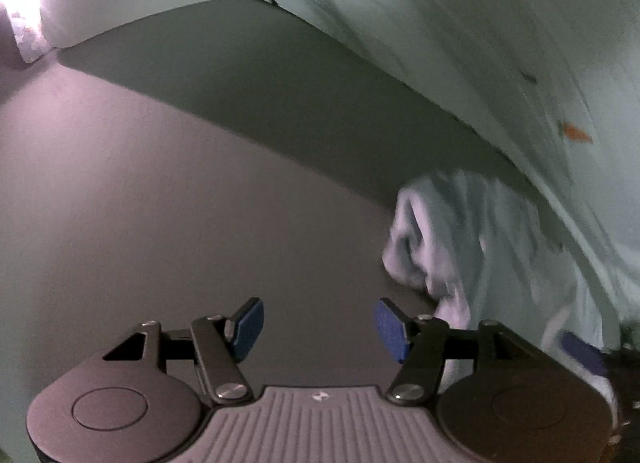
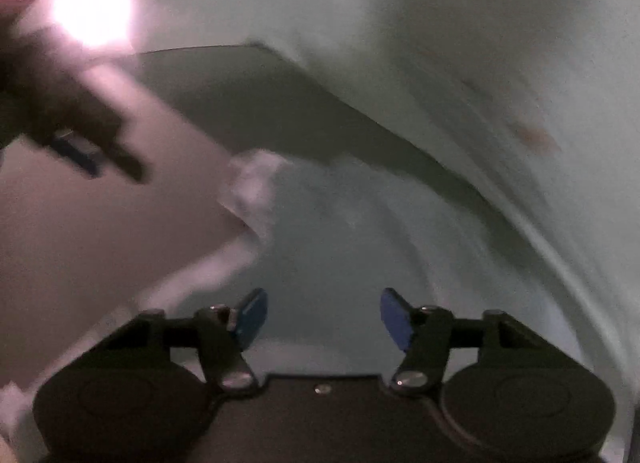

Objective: Fold clothes

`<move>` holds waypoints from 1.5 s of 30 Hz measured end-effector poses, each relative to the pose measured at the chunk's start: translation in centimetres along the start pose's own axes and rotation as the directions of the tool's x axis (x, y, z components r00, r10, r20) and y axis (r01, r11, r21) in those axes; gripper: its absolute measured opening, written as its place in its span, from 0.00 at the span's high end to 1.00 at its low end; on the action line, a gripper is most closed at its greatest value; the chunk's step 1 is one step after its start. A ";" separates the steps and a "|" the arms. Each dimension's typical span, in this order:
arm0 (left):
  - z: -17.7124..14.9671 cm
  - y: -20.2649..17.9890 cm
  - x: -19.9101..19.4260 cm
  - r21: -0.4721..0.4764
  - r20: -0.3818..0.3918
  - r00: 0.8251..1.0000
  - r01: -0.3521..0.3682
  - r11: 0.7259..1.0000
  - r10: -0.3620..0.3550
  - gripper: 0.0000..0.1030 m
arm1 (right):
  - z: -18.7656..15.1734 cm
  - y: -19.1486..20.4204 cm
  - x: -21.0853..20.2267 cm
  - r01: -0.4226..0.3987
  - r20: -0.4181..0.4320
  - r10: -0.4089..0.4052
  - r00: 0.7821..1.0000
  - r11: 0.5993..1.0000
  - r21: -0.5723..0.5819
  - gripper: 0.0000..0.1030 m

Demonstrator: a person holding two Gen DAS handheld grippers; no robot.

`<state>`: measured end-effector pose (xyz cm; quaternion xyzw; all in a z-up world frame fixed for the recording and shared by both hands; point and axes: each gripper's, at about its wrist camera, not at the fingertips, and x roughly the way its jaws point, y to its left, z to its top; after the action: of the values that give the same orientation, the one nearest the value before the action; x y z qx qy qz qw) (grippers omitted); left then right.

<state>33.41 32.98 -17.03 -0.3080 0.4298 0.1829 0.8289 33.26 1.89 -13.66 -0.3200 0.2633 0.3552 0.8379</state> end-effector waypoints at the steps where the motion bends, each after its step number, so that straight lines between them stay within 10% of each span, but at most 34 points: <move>1: 0.7 0.4 0.2 -0.021 0.006 1.000 0.003 1.000 -0.002 0.38 | 1.5 1.0 1.1 -0.021 0.011 0.021 1.000 0.999 -0.049 0.42; 6: 2.1 1.9 1.1 -0.086 0.008 1.000 0.002 0.996 -0.001 0.37 | 5.8 4.2 7.7 -0.038 -0.040 0.032 0.999 0.984 -0.173 0.33; 9: 2.0 2.3 1.7 -0.089 -0.009 1.000 -0.018 0.996 0.017 0.35 | 5.5 4.2 10.2 -0.018 -0.079 0.006 0.997 0.987 -0.160 0.81; 13: 1.6 2.1 2.5 -0.064 -0.036 0.999 -0.037 0.997 0.035 0.35 | 4.1 -1.9 5.6 0.024 0.048 -0.033 0.998 0.983 0.183 0.94; 18: 0.9 -2.2 4.3 0.095 -0.070 0.997 -0.030 0.995 0.037 0.34 | -3.7 -12.9 -0.5 0.110 -0.018 -0.136 0.991 0.713 0.692 0.93; 23: 0.0 -8.1 6.9 0.241 -0.125 0.992 0.053 0.969 -0.023 0.34 | -11.1 -16.2 -2.0 0.393 -0.309 -0.244 0.919 0.599 0.698 0.79; 26: -1.0 -12.3 7.6 0.367 -0.140 0.988 0.111 0.923 -0.063 0.31 | -12.7 -16.0 -3.6 0.399 -0.313 -0.248 0.917 0.550 0.734 0.50; 34: -4.1 -22.2 9.3 0.658 -0.125 0.979 0.206 0.725 -0.164 0.18 | -12.3 -13.3 -0.4 0.347 -0.311 -0.167 0.936 0.600 0.721 0.45; 40: -5.9 -24.9 10.2 0.791 0.074 0.989 0.022 0.611 -0.131 0.16 | -12.2 -12.1 1.0 0.333 -0.318 -0.145 0.937 0.646 0.687 0.41; 45: -7.3 -26.8 11.0 0.849 0.250 0.961 -0.157 0.505 -0.122 0.16 | -13.2 -11.7 0.7 0.343 -0.336 -0.140 0.931 0.648 0.680 0.41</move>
<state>50.46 8.63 -19.80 0.1784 0.3460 -0.0055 0.9211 39.75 -13.71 -18.70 -0.0351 0.4417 0.0609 0.8944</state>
